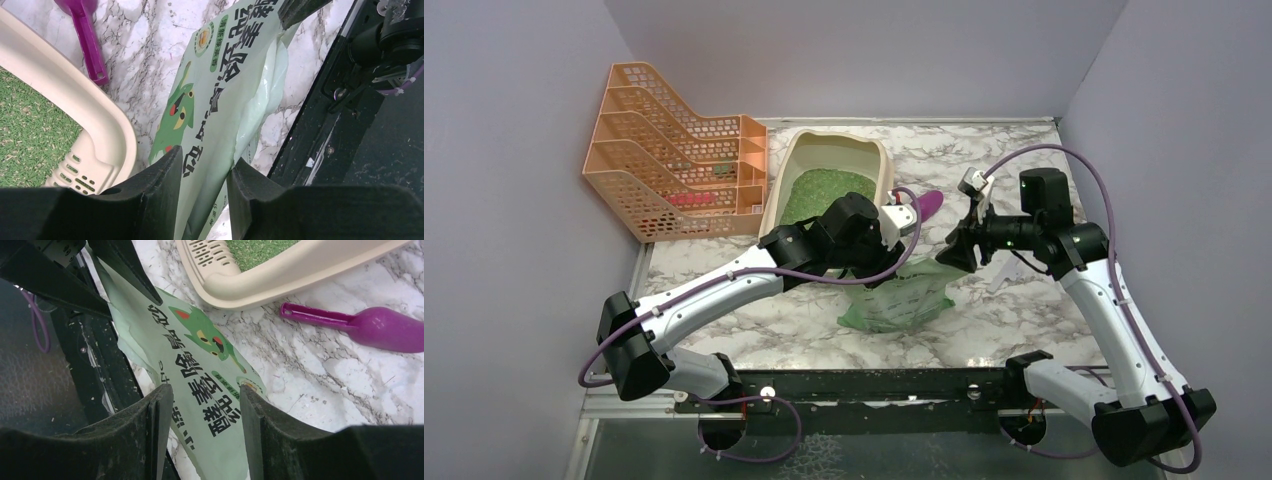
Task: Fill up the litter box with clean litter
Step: Move the cat litter bag to the center of the board.
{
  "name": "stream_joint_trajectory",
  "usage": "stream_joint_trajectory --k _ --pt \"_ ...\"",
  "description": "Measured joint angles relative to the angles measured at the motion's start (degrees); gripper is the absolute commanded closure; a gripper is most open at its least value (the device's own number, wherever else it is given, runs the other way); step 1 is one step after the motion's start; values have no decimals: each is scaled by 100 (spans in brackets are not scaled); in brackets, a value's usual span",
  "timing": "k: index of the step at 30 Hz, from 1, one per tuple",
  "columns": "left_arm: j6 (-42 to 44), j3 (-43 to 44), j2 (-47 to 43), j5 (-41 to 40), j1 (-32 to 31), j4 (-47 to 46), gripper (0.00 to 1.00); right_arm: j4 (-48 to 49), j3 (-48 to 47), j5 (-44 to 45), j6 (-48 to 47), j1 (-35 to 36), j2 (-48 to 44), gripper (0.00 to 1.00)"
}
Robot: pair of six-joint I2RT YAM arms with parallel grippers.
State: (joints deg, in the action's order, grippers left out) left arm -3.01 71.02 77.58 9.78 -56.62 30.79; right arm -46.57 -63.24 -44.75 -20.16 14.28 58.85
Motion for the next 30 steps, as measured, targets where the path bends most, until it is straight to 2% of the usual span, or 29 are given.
stream_joint_trajectory --k 14,21,30 --pt "2 0 0 0 0 33 64 -26 9 -601 -42 0 111 41" --pt "2 0 0 7 0 35 68 17 72 -584 24 0 247 50" --pt "7 0 0 57 4 59 75 144 72 -616 157 0 326 50"
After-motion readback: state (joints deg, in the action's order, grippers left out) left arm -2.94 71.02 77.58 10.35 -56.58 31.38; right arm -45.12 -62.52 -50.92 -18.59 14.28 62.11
